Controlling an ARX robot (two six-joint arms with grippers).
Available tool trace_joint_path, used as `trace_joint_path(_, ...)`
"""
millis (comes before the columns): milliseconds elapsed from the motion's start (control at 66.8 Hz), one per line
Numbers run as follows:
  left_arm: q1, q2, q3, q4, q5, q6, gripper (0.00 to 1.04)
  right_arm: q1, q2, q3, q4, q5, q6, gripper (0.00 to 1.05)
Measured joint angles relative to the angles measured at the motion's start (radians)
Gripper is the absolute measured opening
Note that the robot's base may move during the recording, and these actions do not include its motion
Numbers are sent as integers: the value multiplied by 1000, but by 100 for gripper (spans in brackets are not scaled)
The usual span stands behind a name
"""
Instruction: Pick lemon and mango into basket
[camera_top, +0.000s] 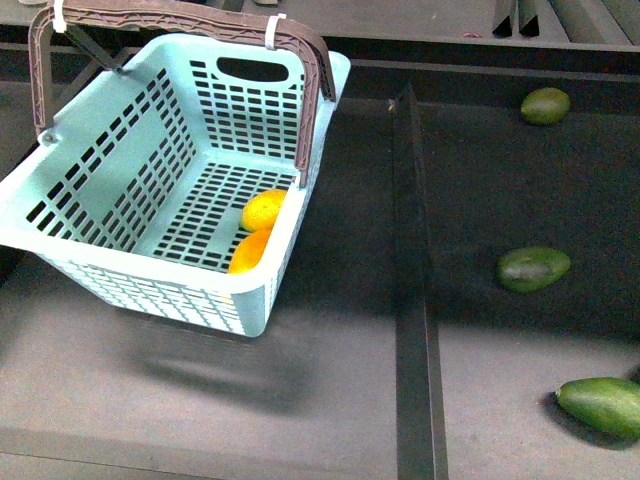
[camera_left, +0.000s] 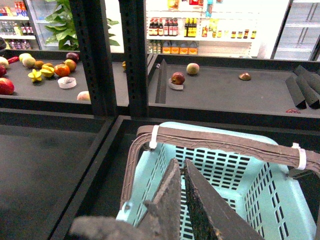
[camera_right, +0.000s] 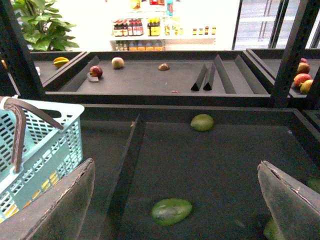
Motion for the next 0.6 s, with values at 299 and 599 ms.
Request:
trace_joint_path(299,80,-253,-179,-71,101,8,4,0,0,0,0,0,0,96)
trace_joint_path(599,124,-475,-285,-182,122,11,4,0,0,0,0,0,0,96)
